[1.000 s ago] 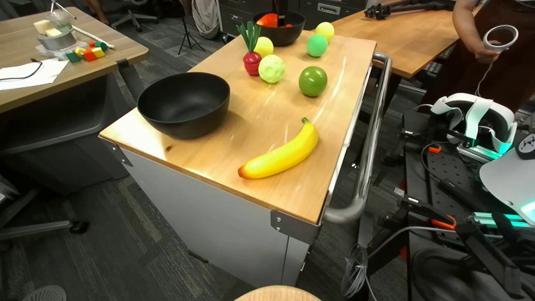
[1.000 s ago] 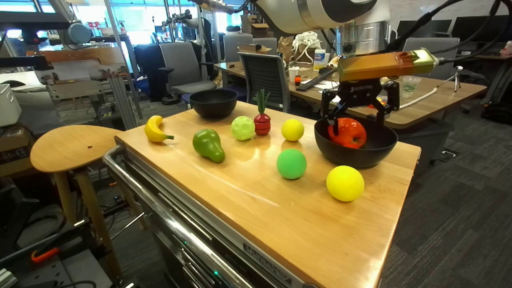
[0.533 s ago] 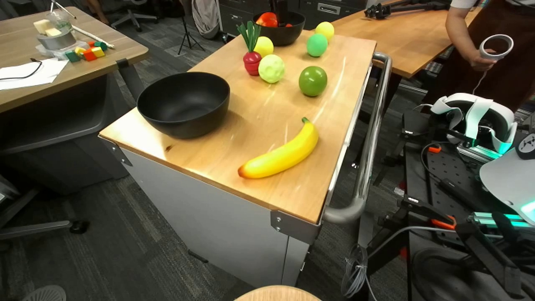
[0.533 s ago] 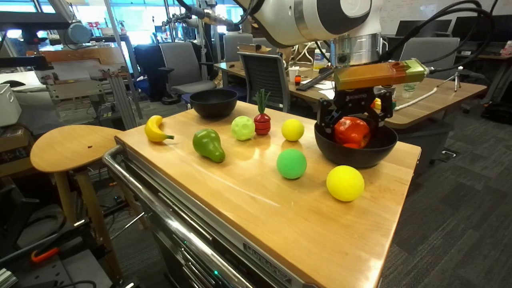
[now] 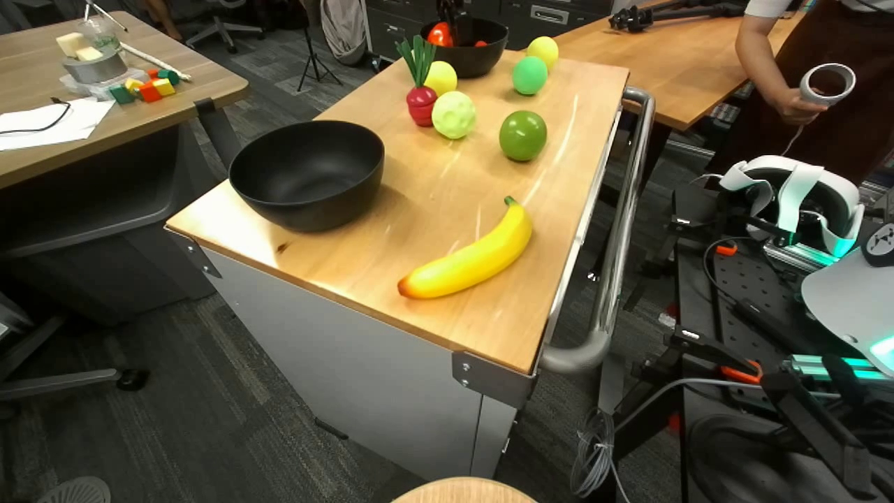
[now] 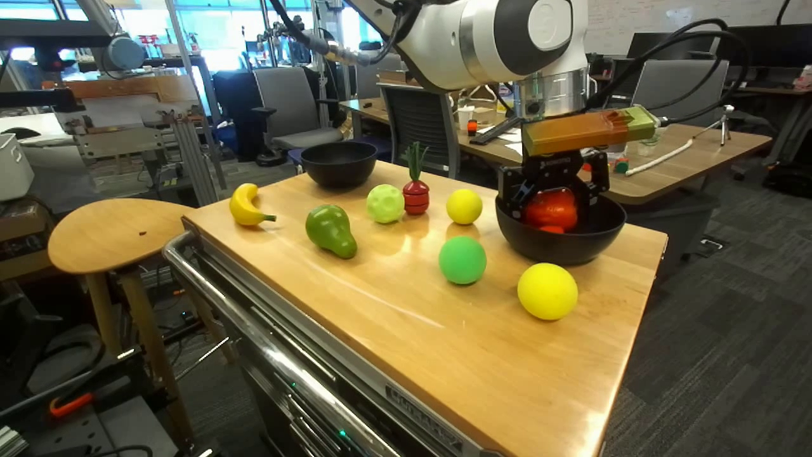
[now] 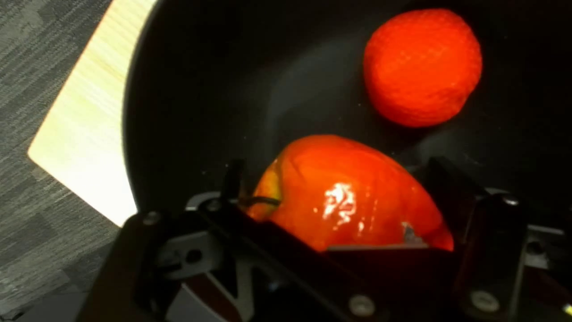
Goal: Take the fruits and vegetables out of the bowls and put them on the table
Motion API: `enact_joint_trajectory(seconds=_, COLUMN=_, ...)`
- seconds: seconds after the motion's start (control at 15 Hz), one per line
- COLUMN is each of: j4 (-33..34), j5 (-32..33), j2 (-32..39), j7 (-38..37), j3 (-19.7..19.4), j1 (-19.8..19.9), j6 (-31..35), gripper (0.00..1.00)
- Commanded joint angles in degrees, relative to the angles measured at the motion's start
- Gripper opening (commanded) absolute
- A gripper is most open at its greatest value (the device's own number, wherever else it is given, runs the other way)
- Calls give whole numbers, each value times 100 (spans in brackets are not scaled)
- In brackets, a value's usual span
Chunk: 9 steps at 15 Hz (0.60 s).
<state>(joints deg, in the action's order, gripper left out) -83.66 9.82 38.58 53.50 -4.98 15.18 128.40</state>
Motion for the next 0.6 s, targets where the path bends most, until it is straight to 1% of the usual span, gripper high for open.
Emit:
enact_joint_trajectory(seconds=0.0, j4=194, j5=158, j2=131, j7=103, j3=52, j1=-21, j6=217, gripper=71)
enact_joint_trajectory(seconds=0.07, j4=191, j5=169, j2=130, j7=116, j3=59, j1=-18, j6=278, gripper=68)
enact_joint_trajectory(seconds=0.13, j4=169, j5=172, j2=109, j7=125, j3=64, j1=-13, j6=311, gripper=63)
enact_joint_trajectory(seconds=0.2, j4=135, j5=173, j2=75, j7=139, j3=66, j1=-5, j6=339, gripper=61)
enact_joint_trajectory(seconds=0.4, j4=-195, j5=170, j2=-229, j7=264, j3=72, j1=61, j6=581, gripper=59)
enact_joint_trajectory(seconds=0.53, j4=-577, j5=181, j2=-656, j7=428, j3=74, j1=115, j6=807, gripper=59)
